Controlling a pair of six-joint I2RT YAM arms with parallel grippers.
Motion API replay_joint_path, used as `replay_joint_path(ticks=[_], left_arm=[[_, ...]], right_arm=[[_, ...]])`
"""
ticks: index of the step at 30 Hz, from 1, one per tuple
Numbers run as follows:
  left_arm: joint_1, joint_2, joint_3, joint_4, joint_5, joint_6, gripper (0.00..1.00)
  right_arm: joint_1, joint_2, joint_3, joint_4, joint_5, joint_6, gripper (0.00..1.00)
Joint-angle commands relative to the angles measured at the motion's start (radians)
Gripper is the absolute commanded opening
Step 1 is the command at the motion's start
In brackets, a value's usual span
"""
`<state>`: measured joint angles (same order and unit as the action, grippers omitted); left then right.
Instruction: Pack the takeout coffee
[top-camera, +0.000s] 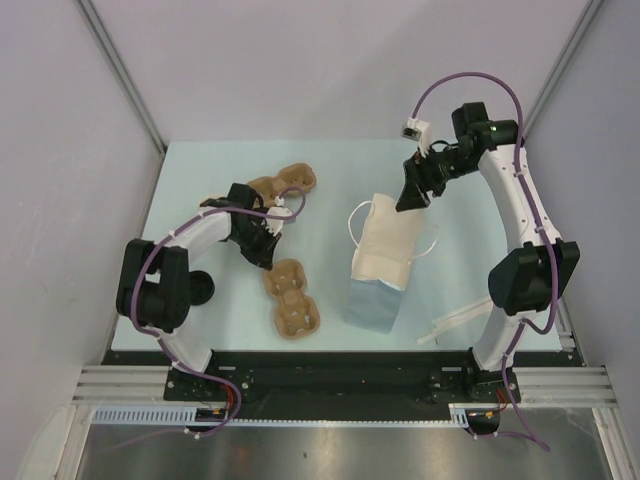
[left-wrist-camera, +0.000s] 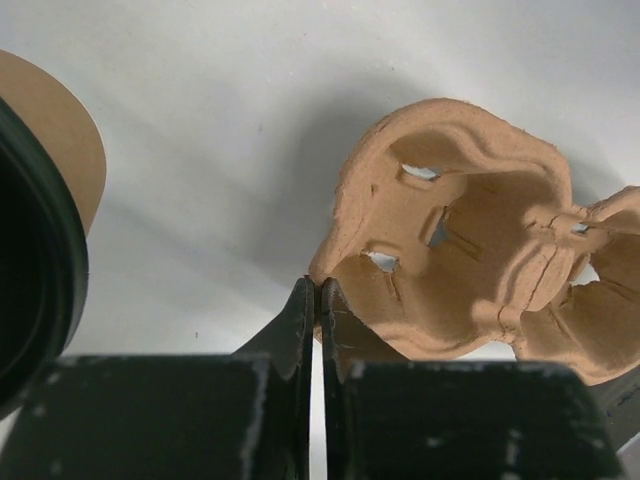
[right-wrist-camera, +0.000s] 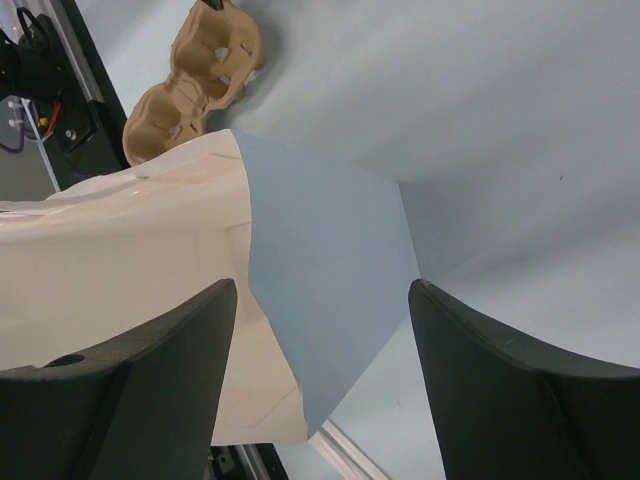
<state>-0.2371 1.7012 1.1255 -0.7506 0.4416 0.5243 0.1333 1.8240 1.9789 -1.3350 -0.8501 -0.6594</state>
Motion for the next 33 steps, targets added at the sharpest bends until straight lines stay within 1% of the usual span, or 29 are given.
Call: replay_joint_path(ticks=[1,4,9,14,19,22,29,33], left_arm=[[0.005,-0.067,0.026,-0.027,0.032,0.020,0.00],[0.005,-0.123,0.039,-0.064,0.042,0.023,0.00],[0.007,-0.189,0.057,-0.111,0.045,0.017,0.00],[0.007,-0.216,0.071,-0.141,0.060,0.011,0.00],[0.007,-0.248,0.126,-0.182,0.075,0.008,0.00],[0.007,-0.241,0.119,-0.179,0.089,-0.001,0.00],[0.005,-0.155,0.060,-0.115,0.089,-0.004,0.00],[0.004,-0.048,0.089,-0.101,0.095,0.016,0.00]], right_arm=[[0.019,-0.015,0.017,0.005,0.029,-0.023,0.77],[0.026,-0.019,0.020,0.010,0.042,-0.022,0.80],[0.038,-0.023,0.020,0.017,0.049,-0.014,0.82],[0.040,-0.026,0.026,0.022,0.046,-0.006,0.84],[0.052,-0.034,0.023,0.020,0.069,-0.016,0.87],[0.061,-0.029,0.021,0.020,0.078,-0.017,0.87],[0.066,-0.023,0.023,0.014,0.080,-0.023,0.87],[0.066,-0.014,0.026,0.008,0.082,-0.029,0.86]])
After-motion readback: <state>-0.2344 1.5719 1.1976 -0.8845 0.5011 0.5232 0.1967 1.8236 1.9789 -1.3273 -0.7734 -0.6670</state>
